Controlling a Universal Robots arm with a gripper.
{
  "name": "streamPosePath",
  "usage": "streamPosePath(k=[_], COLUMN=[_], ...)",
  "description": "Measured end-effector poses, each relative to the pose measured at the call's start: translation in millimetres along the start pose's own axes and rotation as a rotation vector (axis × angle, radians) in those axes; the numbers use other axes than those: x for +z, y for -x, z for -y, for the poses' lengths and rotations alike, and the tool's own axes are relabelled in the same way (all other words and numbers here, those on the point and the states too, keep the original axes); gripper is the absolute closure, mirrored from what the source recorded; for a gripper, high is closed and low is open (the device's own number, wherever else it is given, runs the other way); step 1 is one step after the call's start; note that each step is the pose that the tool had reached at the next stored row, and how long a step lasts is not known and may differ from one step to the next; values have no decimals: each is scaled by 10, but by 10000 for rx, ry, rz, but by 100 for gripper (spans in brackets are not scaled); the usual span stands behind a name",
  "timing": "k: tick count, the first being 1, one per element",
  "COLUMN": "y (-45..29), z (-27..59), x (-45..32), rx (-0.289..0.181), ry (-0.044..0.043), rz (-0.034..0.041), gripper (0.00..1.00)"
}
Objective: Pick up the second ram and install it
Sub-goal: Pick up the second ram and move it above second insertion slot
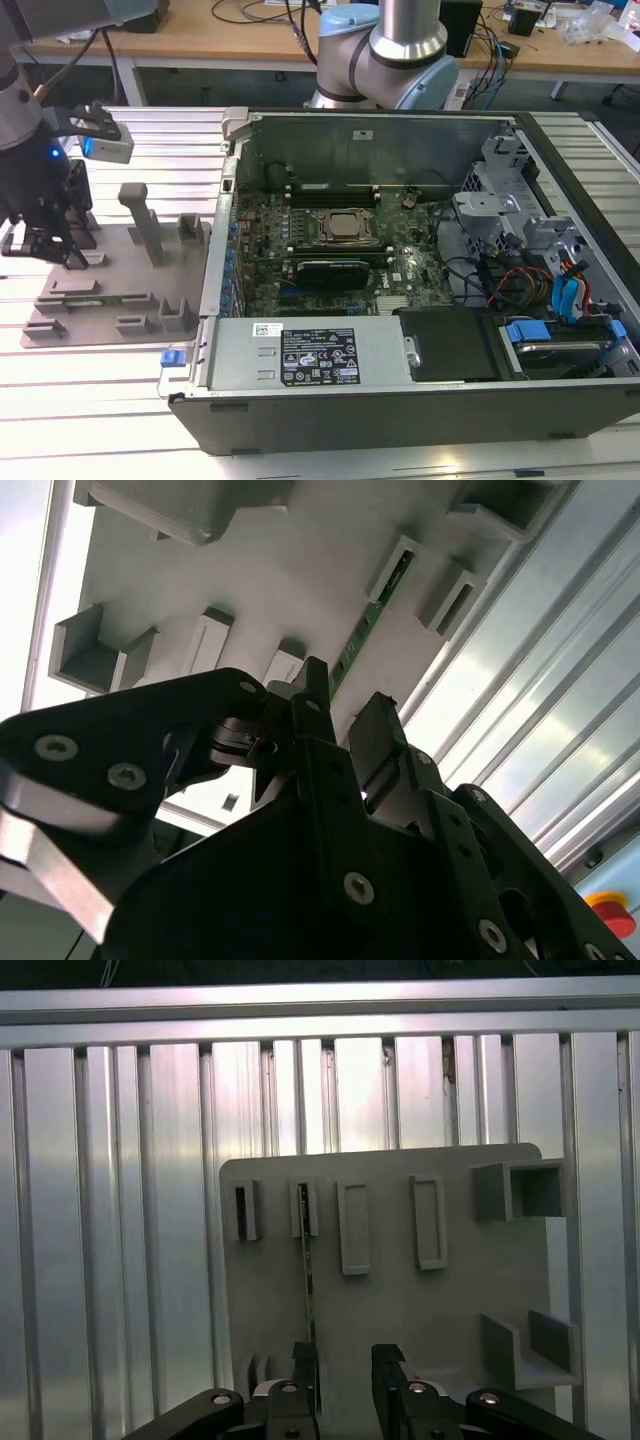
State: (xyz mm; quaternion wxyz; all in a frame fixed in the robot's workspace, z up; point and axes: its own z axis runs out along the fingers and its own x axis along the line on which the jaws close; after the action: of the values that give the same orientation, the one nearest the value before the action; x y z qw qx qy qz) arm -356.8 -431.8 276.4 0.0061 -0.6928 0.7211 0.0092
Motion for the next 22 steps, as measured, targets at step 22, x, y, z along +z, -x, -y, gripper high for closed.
streamPosePath(k=[22], y=[-11], z=[-13], x=[233], rx=[0], ry=[0], rz=[0], gripper=[64])
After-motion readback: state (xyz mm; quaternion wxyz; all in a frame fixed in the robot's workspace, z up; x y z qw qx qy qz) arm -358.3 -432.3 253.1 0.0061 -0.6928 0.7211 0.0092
